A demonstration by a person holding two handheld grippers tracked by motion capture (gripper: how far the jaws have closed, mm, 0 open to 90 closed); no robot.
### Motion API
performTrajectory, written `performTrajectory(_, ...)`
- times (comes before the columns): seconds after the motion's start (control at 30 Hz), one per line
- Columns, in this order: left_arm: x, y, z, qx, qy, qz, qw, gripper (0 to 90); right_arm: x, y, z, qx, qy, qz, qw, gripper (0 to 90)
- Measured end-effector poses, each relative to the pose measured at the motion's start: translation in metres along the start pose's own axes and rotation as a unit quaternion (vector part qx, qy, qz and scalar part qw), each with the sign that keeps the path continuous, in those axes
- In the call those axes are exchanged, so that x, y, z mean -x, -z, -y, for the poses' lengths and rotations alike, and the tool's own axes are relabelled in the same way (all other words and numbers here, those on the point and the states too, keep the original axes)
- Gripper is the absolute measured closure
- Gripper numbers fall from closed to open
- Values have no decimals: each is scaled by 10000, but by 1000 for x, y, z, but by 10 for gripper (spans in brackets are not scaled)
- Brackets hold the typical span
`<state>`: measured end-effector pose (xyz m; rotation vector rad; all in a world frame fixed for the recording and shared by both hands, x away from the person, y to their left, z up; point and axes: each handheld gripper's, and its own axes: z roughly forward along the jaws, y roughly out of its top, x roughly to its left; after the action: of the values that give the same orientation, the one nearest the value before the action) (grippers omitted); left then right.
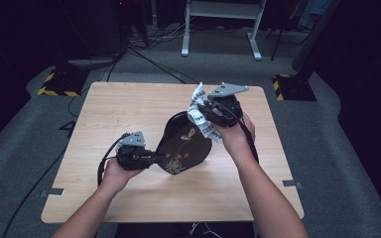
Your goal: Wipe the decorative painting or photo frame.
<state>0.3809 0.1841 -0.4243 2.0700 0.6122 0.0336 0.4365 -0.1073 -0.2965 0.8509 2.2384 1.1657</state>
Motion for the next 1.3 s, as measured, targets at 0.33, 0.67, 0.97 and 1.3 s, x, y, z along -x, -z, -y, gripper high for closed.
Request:
performTrajectory(0.33, 0, 0, 0, 2, 9, -22, 10000, 786, 12, 2, 15, 5, -171, 149, 9997, 788)
performTrajectory(0.67, 0, 0, 0, 12, 21, -28, 10000, 786, 28, -1, 38, -229, -377, 431, 9981, 791)
performTrajectory(0.97, -1, 0, 0, -6, 11, 14, 10000, 786, 33, -5, 56, -364, -616, 407, 9966, 793)
performTrajectory(1.3, 0, 0, 0, -14, -6, 36, 10000, 786, 31, -14, 73, -522, -739, 307, 9954, 793)
